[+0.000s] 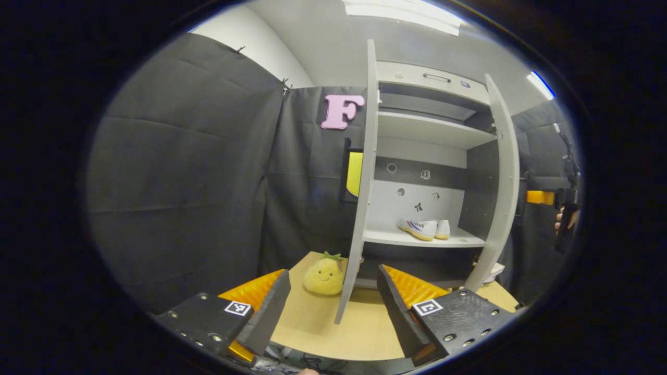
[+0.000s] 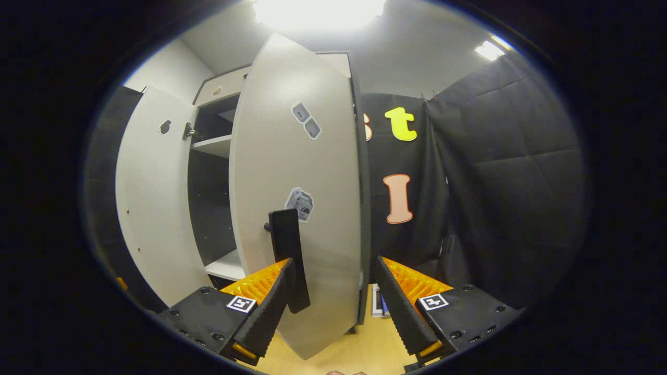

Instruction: Grab one shoe with the right hand and put it into the shoe cabinet, grab the other shoe with the left hand and put it into the shoe cabinet; then close the right door with the right hand and the left door with the left hand.

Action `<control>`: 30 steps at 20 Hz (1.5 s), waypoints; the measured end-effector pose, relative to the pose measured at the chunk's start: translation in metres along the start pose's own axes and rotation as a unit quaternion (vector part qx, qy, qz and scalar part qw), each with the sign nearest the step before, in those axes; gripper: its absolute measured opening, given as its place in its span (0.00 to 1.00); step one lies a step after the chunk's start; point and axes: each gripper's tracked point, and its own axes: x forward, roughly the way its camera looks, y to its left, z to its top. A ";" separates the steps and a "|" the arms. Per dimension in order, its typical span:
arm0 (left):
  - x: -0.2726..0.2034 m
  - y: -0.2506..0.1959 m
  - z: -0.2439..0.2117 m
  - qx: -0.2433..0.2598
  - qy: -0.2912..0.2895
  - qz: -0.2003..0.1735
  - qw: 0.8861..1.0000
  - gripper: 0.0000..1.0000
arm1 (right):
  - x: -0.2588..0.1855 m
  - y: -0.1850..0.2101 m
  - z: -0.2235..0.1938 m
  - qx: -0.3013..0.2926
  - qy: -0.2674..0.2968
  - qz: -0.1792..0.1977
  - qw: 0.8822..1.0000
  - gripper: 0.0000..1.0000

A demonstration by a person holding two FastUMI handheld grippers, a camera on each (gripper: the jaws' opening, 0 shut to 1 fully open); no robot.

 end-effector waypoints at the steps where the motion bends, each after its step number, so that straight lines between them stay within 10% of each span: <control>1: 0.000 0.004 -0.002 0.004 0.001 0.007 1.000 0.95 | 0.005 0.016 -0.006 0.010 0.009 0.018 1.000 0.98; 13: 0.026 0.071 0.029 0.011 -0.018 0.050 0.999 0.94 | -0.006 -0.023 -0.041 0.028 0.027 -0.034 0.999 0.99; 30: 0.192 0.073 0.131 0.005 -0.055 -0.063 0.996 0.94 | -0.072 -0.101 -0.103 0.085 0.099 -0.147 0.980 0.98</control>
